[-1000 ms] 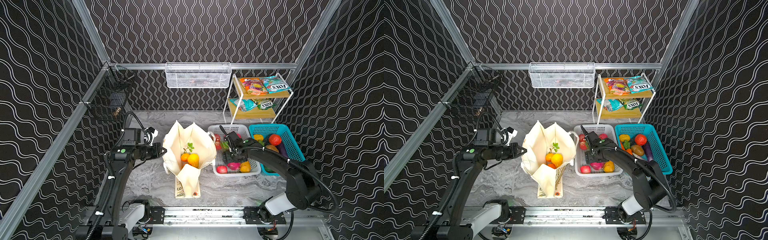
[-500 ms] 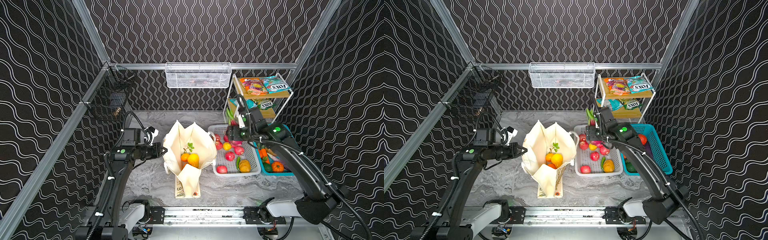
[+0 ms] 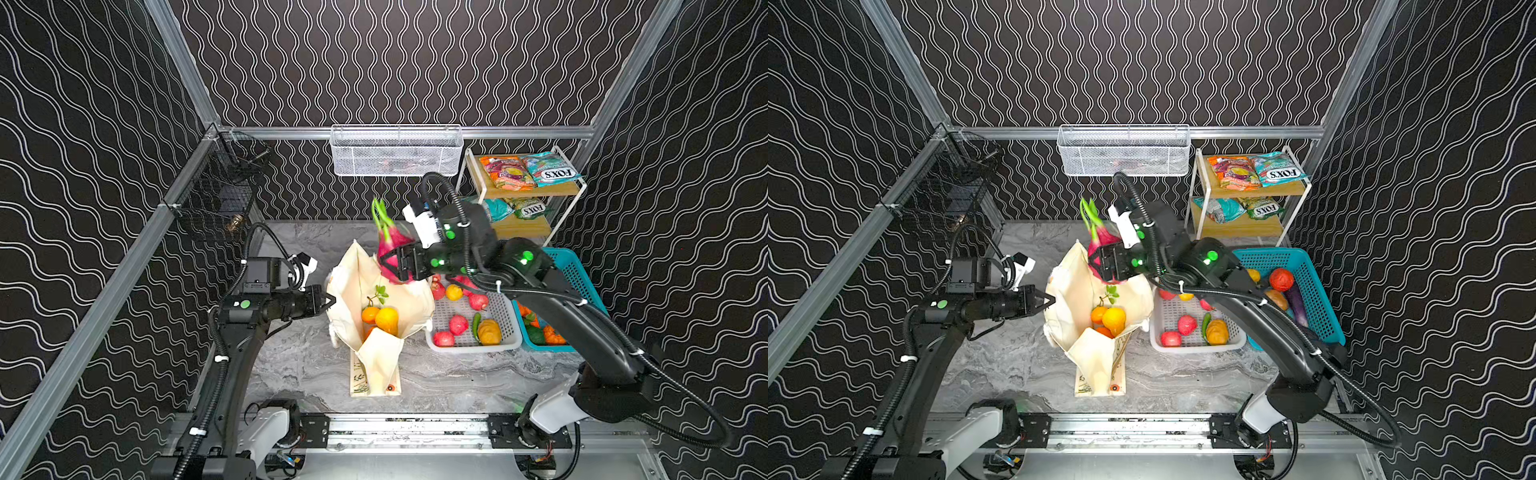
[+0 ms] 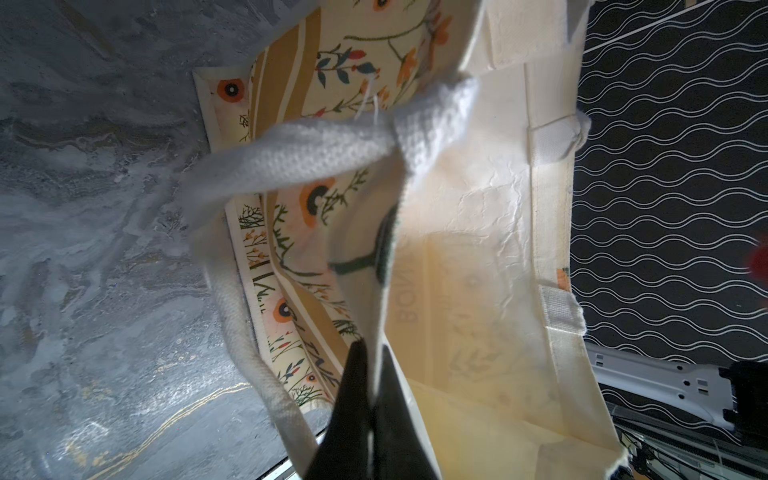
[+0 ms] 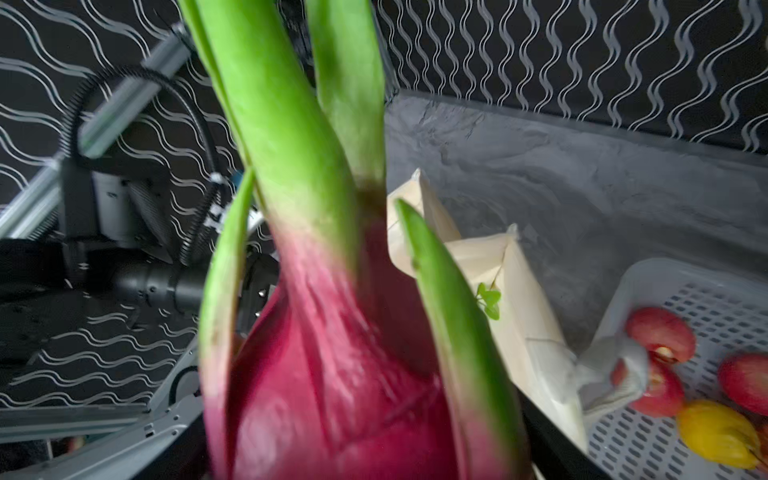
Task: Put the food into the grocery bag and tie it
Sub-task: 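Lift the dragon fruit with the right gripper and carry it over the bag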
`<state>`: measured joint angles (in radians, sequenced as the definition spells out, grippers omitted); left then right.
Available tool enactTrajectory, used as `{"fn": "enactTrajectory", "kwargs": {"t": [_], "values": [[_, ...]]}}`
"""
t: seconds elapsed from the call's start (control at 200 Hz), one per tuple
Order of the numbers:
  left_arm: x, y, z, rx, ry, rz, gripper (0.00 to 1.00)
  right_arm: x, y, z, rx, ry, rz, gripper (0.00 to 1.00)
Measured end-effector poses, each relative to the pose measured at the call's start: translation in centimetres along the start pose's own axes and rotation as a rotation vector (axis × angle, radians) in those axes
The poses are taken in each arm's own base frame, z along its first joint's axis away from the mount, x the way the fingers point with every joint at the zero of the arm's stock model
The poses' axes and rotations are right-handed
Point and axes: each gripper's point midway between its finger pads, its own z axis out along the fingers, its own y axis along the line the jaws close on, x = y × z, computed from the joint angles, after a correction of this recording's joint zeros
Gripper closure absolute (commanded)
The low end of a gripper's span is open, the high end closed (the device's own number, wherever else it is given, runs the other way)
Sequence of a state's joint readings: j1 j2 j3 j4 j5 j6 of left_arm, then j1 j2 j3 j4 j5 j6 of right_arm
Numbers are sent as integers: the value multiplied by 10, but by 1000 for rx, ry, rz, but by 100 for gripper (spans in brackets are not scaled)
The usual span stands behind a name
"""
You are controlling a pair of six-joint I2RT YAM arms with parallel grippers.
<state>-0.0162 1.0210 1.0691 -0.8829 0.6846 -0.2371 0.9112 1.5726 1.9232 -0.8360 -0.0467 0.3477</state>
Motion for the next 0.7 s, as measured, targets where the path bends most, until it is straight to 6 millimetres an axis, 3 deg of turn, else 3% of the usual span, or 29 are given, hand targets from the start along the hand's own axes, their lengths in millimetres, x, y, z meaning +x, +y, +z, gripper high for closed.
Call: {"fn": "enactTrajectory", "kwargs": {"t": [0.19, 0.526, 0.696], "values": [[-2, -2, -2, 1, -5, 0, 100, 55, -12, 53, 34, 158, -3, 29], [-4, -3, -2, 2, -8, -15, 100, 104, -32, 88, 84, 275, 5, 28], [-6, -4, -4, 2, -11, -13, 100, 126, -32, 107, 84, 343, -2, 28]]}}
